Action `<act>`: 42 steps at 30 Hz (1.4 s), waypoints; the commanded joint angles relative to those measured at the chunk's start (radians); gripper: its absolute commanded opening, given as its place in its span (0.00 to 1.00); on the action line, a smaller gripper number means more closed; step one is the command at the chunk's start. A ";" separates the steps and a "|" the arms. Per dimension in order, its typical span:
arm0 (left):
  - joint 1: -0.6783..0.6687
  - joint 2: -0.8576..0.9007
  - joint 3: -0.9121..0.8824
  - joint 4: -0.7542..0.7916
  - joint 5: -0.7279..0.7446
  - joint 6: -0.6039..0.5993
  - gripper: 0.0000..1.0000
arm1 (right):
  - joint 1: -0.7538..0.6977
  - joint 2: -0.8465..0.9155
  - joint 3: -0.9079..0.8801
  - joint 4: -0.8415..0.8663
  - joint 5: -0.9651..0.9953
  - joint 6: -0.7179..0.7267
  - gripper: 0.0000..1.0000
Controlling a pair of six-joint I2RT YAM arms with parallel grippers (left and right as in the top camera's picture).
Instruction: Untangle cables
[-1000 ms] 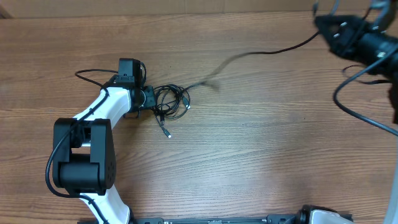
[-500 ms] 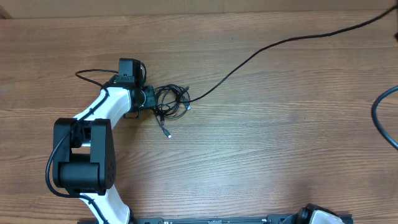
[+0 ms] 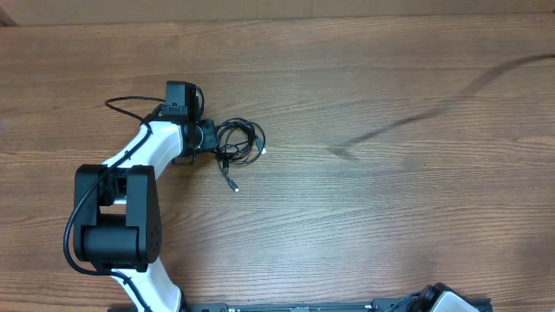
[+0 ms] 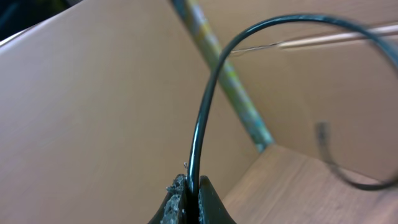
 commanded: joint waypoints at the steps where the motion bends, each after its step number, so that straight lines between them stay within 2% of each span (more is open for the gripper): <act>1: -0.003 0.170 -0.111 -0.022 0.000 -0.006 0.11 | -0.032 0.032 0.021 -0.004 0.043 0.008 0.04; 7: -0.003 0.170 -0.111 -0.019 0.000 -0.006 0.11 | -0.032 0.105 0.021 -0.095 0.031 0.008 0.04; 21: -0.003 0.170 -0.111 -0.019 0.000 -0.006 0.11 | -0.031 0.399 0.019 -0.415 -0.232 0.008 0.06; 29: -0.003 0.170 -0.111 -0.020 0.000 -0.006 0.12 | -0.031 0.508 0.019 -0.520 -0.165 0.008 0.10; 35: -0.003 0.170 -0.111 -0.019 0.000 -0.006 0.12 | -0.031 0.511 0.005 -0.558 -0.061 0.009 0.16; 42: -0.003 0.170 -0.111 -0.019 0.000 -0.006 0.13 | -0.030 0.512 0.005 -0.589 -0.053 0.008 0.22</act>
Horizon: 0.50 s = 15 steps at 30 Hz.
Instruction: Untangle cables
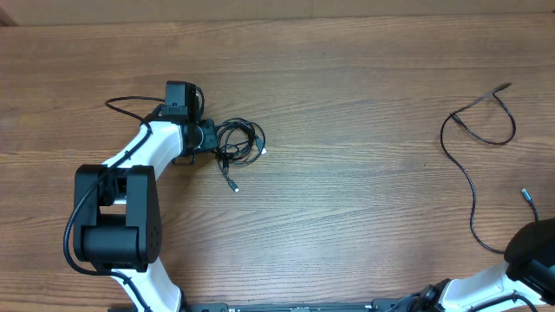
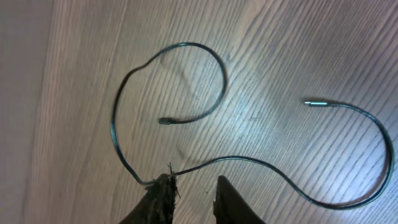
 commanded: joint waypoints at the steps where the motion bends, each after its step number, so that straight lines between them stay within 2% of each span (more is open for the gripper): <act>1: -0.003 0.170 -0.111 -0.019 -0.003 -0.006 0.14 | -0.001 -0.003 0.003 -0.010 0.011 0.003 0.22; 6: -0.003 0.170 -0.111 -0.019 -0.003 -0.007 0.15 | 0.008 -0.003 -0.027 -0.036 -0.015 0.029 0.23; 9: -0.003 0.170 -0.110 -0.013 -0.003 -0.007 0.15 | 0.006 -0.003 -0.084 -0.074 0.007 0.200 0.34; 14: -0.003 0.170 -0.110 -0.009 -0.003 -0.007 0.16 | 0.002 -0.003 -0.215 -0.141 0.194 0.448 0.41; 15: -0.003 0.170 -0.110 -0.009 -0.003 -0.007 0.16 | 0.002 -0.003 -0.257 -0.145 0.250 0.510 0.47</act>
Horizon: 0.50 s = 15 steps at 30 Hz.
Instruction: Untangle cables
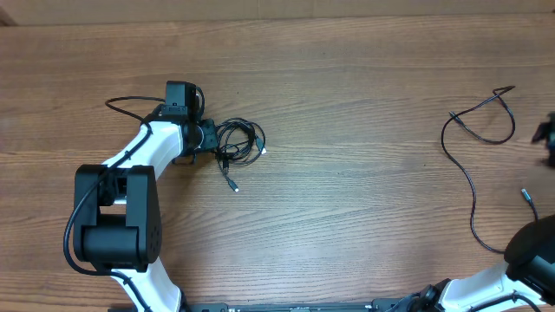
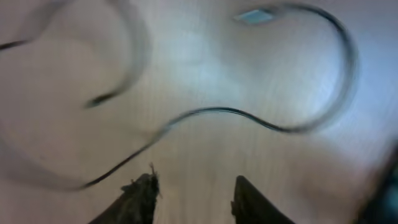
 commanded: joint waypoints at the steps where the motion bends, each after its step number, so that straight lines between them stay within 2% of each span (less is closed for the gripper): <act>1: -0.003 0.170 -0.109 -0.015 -0.005 -0.006 0.16 | 0.000 -0.003 -0.108 -0.005 0.206 0.272 0.62; 2: -0.003 0.170 -0.109 -0.015 0.000 -0.006 0.17 | -0.001 -0.003 -0.142 -0.004 0.242 0.315 0.72; 6: -0.003 0.170 -0.109 -0.014 0.029 -0.006 0.18 | -0.005 -0.003 -0.319 0.051 0.323 0.469 0.73; 15: -0.003 0.170 -0.109 -0.015 0.029 -0.006 0.20 | -0.005 -0.003 -0.597 0.300 0.327 0.522 0.73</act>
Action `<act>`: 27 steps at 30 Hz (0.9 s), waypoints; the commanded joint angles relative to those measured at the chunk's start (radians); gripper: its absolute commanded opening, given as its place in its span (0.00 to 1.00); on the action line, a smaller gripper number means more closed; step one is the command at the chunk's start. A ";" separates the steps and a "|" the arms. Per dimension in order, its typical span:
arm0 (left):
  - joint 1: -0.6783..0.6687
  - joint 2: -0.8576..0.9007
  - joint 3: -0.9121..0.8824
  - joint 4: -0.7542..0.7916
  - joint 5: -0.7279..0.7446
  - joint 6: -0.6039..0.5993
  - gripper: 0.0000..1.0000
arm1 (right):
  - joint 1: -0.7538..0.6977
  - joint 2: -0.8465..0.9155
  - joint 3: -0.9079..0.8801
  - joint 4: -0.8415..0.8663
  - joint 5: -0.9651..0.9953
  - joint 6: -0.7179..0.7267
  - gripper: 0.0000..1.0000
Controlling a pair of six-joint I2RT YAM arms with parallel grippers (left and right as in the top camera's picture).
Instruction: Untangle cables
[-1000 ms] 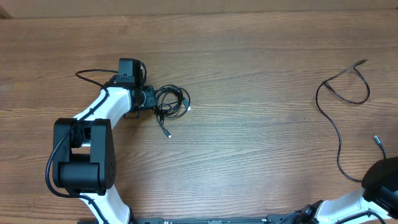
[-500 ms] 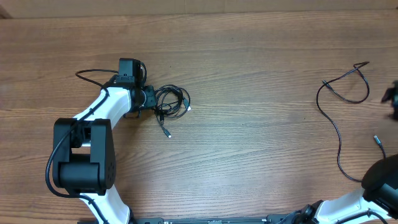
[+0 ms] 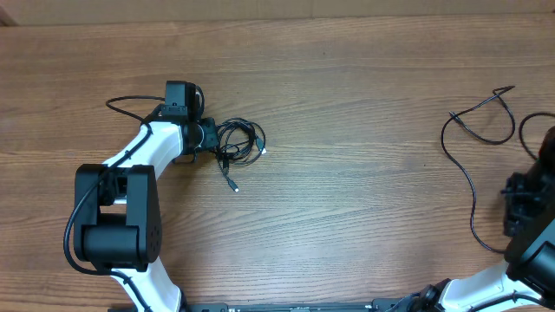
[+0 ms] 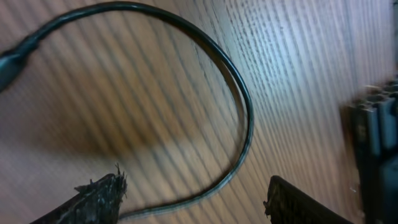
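A tangled bundle of black cables lies left of centre on the wooden table, one plug end trailing toward the front. My left gripper rests against the bundle's left edge; its jaws are hidden from above. A separate black cable lies loose at the far right, curling at its far end. My right gripper hovers low beside that cable's near part. In the right wrist view the right gripper is wide open, and a loop of the cable lies on the wood between the fingers.
The wooden table runs to a cardboard wall along the back. The left arm's base stands at the front left. A thin black lead loops behind the left wrist. A dark ridged part of the arm shows at the right.
My right gripper has moved from the table's far right edge nearer the front, low over the loose cable, and its jaws stand wider apart. The bundle and left arm are unchanged.
At first my right gripper was shut on a black cable, held up off the table. Then that cable lay loose at the far right and the gripper was open above it. Now the gripper is low over it, open. The left arm stayed at the bundle.
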 commanded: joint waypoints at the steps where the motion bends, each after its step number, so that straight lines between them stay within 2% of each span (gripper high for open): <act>1: -0.003 0.169 -0.106 -0.035 0.010 -0.006 0.20 | -0.003 -0.005 -0.090 0.060 0.039 0.091 0.73; 5: -0.003 0.169 -0.106 -0.035 0.010 -0.006 0.20 | -0.004 -0.005 -0.180 0.132 0.041 0.183 0.77; 10: -0.003 0.169 -0.106 -0.035 0.010 -0.006 0.20 | -0.004 -0.005 -0.289 0.293 0.044 0.192 0.80; 12: -0.003 0.169 -0.106 -0.035 0.010 -0.006 0.20 | -0.003 -0.005 -0.330 0.348 0.044 0.192 0.77; 16: -0.003 0.169 -0.106 -0.035 0.010 -0.006 0.20 | -0.003 -0.005 -0.415 0.461 0.043 0.192 0.62; 23: -0.003 0.169 -0.106 -0.035 0.010 -0.006 0.20 | -0.003 -0.005 -0.526 0.617 0.044 0.192 0.59; 25: -0.003 0.169 -0.106 -0.036 0.010 -0.006 0.20 | -0.003 -0.005 -0.516 0.600 0.032 0.164 0.52; 27: -0.003 0.169 -0.106 -0.038 0.010 -0.006 0.20 | -0.003 -0.010 -0.480 0.565 0.012 0.113 0.53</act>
